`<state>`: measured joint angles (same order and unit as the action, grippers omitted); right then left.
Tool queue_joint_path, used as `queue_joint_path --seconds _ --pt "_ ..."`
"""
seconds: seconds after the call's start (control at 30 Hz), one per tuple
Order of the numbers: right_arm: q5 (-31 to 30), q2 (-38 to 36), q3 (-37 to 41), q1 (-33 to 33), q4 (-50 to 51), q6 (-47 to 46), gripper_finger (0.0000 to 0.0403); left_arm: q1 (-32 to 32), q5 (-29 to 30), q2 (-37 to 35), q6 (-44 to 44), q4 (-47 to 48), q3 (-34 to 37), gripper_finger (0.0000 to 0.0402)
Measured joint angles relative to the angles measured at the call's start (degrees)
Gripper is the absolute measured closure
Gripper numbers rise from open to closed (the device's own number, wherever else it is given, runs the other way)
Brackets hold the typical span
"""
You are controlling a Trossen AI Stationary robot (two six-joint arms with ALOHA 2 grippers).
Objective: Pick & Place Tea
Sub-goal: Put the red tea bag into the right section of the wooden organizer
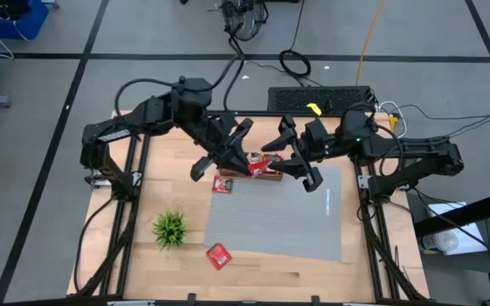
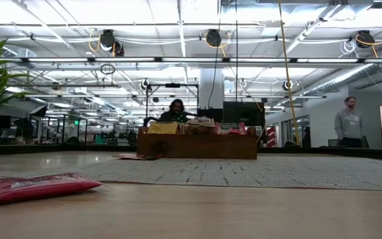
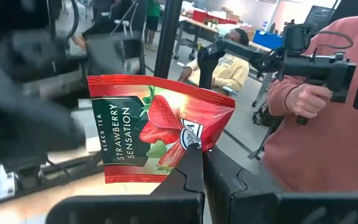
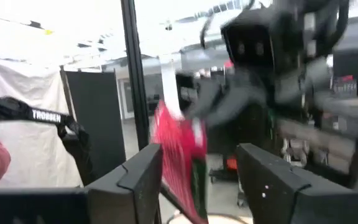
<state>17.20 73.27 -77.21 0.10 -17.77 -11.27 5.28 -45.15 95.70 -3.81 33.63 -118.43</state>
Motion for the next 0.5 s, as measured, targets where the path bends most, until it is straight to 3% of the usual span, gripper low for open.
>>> queue_joint_path --seconds 0.27,0.5 --pt "1.26 0.01 0.02 0.0 1.25 -0.04 0.0265 0.74 0.35 0.71 -0.95 -1.33 -0.04 0.0402" --pt "2.48 0.03 0.02 0.0 1.28 0.18 0.0374 1.16 4.01 0.63 -1.92 -1.38 -0.04 0.0398"
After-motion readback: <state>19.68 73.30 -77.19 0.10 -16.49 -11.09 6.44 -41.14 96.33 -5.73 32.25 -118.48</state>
